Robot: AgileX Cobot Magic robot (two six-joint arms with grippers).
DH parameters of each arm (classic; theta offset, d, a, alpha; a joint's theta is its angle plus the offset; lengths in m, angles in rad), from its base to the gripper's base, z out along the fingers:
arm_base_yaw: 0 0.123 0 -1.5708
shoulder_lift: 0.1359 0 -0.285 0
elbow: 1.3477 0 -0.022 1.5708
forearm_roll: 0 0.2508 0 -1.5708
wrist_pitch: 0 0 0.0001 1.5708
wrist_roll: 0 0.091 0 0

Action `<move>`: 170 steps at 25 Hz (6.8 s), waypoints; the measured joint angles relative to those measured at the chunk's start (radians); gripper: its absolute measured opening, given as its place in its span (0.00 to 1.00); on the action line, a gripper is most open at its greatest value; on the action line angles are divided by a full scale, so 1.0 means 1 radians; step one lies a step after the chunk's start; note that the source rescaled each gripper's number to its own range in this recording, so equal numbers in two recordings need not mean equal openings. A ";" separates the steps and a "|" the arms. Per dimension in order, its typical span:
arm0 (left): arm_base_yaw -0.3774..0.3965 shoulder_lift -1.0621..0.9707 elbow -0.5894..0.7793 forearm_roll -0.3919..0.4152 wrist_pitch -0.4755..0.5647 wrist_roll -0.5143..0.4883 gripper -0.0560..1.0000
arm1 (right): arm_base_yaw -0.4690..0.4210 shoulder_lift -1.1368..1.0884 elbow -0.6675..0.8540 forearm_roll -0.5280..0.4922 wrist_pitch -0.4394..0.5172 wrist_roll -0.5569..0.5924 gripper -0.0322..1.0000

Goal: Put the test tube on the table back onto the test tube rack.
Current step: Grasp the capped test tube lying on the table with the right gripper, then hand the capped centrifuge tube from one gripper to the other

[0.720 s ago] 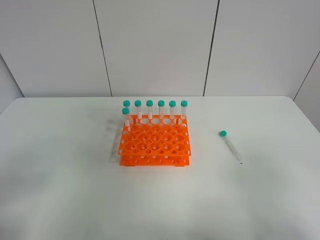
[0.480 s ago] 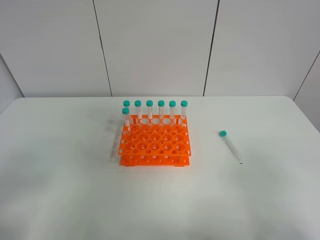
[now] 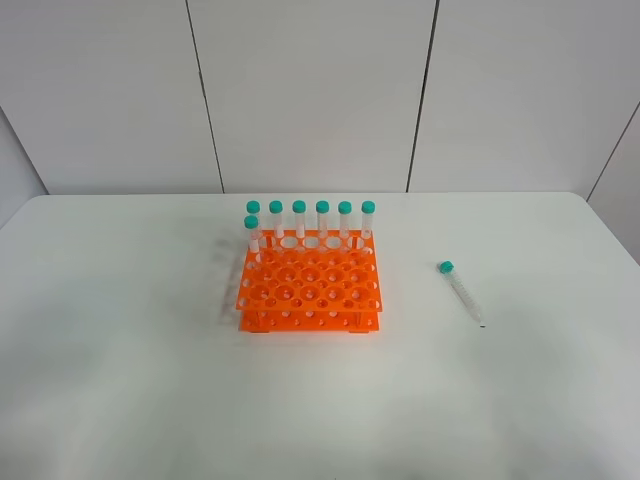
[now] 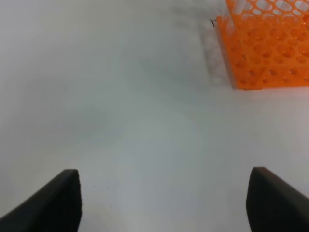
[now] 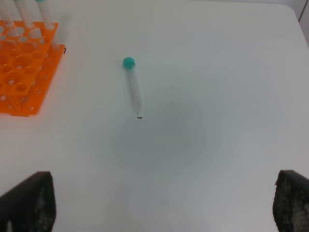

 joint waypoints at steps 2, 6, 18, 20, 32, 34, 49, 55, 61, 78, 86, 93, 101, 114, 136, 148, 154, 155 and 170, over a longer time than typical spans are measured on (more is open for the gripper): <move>0.000 0.000 0.000 0.000 0.000 0.000 0.97 | 0.000 0.000 0.000 0.000 0.000 0.000 1.00; 0.000 0.000 0.000 0.000 0.000 0.000 0.97 | 0.000 0.000 0.000 0.000 -0.001 0.000 1.00; 0.000 0.000 0.000 0.000 0.000 0.000 0.97 | 0.000 0.570 -0.243 0.013 -0.021 0.000 1.00; 0.000 0.000 0.000 0.000 0.000 0.000 0.97 | 0.000 0.712 -0.299 0.014 -0.023 0.000 1.00; 0.000 0.000 0.000 0.000 0.000 0.000 0.97 | 0.004 1.530 -0.755 0.012 -0.024 -0.080 1.00; 0.000 0.000 0.000 0.000 0.000 0.000 0.97 | 0.028 1.612 -0.810 0.007 -0.026 -0.091 1.00; 0.000 0.000 0.000 0.000 0.000 0.000 0.97 | 0.116 1.899 -0.853 -0.001 -0.127 -0.086 1.00; 0.000 0.000 0.000 0.000 0.000 0.000 0.97 | 0.116 2.019 -0.853 -0.001 -0.191 -0.109 1.00; 0.000 0.000 0.000 0.000 0.000 0.000 0.97 | 0.116 2.085 -0.853 0.006 -0.287 -0.126 1.00; 0.000 0.000 0.000 0.000 0.000 0.000 0.97 | 0.116 2.135 -0.839 0.047 -0.347 -0.166 1.00; 0.000 0.000 0.000 0.000 0.000 0.000 0.97 | 0.116 2.135 -0.839 0.049 -0.307 -0.165 0.74; 0.000 0.000 0.000 0.000 0.000 0.000 0.97 | 0.116 2.136 -0.839 0.047 -0.300 -0.162 0.06; 0.000 0.000 0.000 0.000 0.000 0.000 0.97 | 0.116 2.047 -0.839 0.025 -0.267 -0.184 0.05; 0.000 0.000 0.000 0.000 0.000 0.000 0.97 | 0.116 1.514 -0.816 0.181 -0.007 -0.362 0.05; 0.000 0.000 0.000 0.000 0.000 0.000 0.97 | 0.539 1.413 -0.546 0.429 -0.228 -0.530 0.05; 0.000 0.299 -0.138 -0.167 -0.170 0.022 0.97 | 0.584 1.476 -0.547 0.489 -0.294 -0.599 0.05; 0.000 0.679 -0.188 -0.435 -0.342 0.201 0.97 | 0.584 1.476 -0.547 0.489 -0.317 -0.599 0.05; 0.000 0.744 -0.195 -0.481 -0.367 0.255 0.97 | 0.584 1.476 -0.547 0.490 -0.325 -0.599 0.05; -0.144 1.315 -0.275 -1.416 -0.420 1.002 0.97 | 0.584 1.476 -0.547 0.512 -0.372 -0.599 0.05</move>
